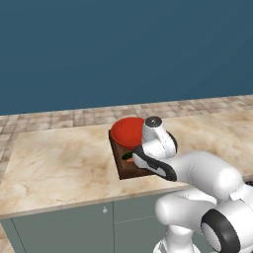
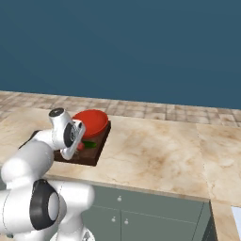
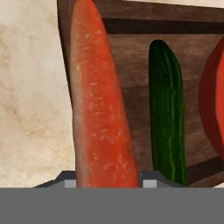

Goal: Place the two vegetables and bowl onto the tray for setting up a vegetable dip station.

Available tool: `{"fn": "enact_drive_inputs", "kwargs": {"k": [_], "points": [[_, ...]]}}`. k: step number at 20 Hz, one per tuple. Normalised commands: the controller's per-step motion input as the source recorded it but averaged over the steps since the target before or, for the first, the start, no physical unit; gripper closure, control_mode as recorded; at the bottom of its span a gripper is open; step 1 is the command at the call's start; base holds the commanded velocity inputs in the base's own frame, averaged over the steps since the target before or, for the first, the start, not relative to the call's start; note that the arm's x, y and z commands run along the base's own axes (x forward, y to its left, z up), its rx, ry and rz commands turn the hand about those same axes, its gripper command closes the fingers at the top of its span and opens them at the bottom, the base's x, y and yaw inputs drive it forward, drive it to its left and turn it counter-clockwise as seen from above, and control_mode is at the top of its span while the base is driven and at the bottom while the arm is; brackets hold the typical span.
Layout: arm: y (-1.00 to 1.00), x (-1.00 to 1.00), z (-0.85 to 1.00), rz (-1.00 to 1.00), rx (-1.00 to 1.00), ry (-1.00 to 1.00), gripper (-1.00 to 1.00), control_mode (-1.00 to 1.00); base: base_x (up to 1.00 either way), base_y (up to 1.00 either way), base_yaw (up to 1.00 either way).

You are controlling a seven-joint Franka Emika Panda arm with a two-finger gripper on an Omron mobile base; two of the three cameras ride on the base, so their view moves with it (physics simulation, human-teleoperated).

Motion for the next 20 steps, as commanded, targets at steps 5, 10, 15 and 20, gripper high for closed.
{"fn": "enact_drive_inputs", "kwargs": {"k": [5, 10, 15, 20], "points": [[-0.24, 0.19, -0.15, 0.00, 0.00, -0.09, 1.00, -1.00, 0.00, 0.00, 0.00], [-0.14, 0.21, -0.04, 0.00, 0.00, -0.03, 1.00, -1.00, 0.00, 0.00, 0.00], [-0.14, 0.19, -0.02, 0.00, 0.00, -0.04, 1.00, -1.00, 0.00, 0.00, 0.00], [-0.01, 0.03, -0.01, 0.00, 0.00, -0.02, -1.00, -1.00, 0.00, 0.00, 0.00]]}}
